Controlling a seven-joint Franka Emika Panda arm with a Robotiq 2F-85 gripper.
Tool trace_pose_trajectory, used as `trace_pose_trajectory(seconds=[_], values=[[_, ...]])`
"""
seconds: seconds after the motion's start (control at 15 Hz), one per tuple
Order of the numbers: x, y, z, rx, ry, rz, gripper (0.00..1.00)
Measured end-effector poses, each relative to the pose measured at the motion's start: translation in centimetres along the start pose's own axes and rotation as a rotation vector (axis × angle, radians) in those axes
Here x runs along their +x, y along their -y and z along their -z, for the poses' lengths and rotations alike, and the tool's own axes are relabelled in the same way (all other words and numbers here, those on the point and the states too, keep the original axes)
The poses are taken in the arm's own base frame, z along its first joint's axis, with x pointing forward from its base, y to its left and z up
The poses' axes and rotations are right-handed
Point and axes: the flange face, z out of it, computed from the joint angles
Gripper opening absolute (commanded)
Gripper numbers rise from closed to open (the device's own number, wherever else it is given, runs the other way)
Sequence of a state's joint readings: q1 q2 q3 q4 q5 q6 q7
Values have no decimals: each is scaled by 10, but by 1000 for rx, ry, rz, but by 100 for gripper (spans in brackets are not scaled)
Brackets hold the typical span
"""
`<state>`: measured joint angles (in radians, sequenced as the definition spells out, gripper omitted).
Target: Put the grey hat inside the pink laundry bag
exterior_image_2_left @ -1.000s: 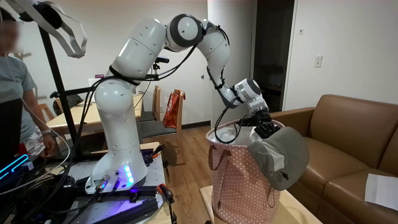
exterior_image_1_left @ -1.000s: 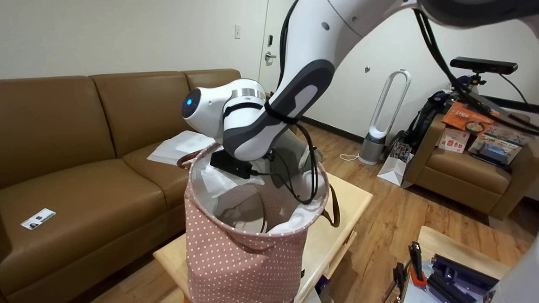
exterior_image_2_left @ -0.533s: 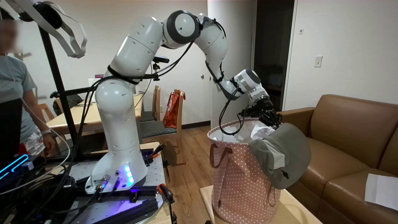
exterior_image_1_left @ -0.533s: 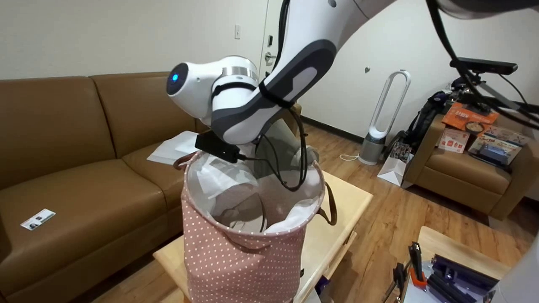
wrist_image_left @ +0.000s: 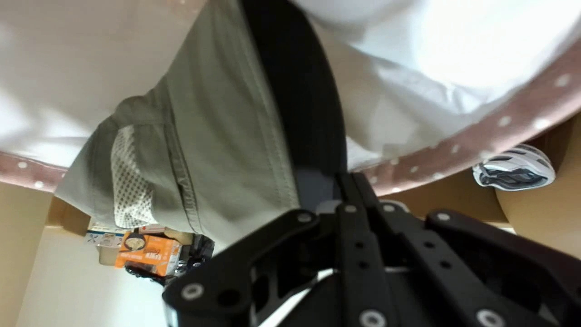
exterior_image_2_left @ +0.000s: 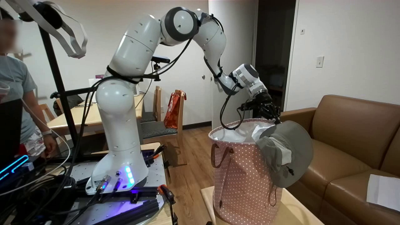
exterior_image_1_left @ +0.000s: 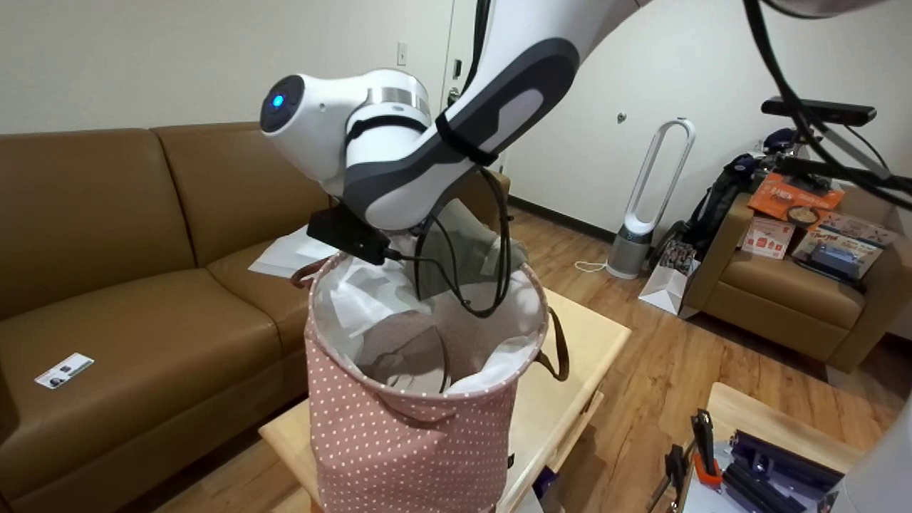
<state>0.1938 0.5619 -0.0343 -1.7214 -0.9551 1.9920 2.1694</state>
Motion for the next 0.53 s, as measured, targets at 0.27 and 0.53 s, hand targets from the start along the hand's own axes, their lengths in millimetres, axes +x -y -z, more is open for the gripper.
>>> trace_pose_trajectory(seconds=[0.27,0.53], values=[[-20,2,46,120,78,30,0],[-23,-8,81,186,109,48,32]])
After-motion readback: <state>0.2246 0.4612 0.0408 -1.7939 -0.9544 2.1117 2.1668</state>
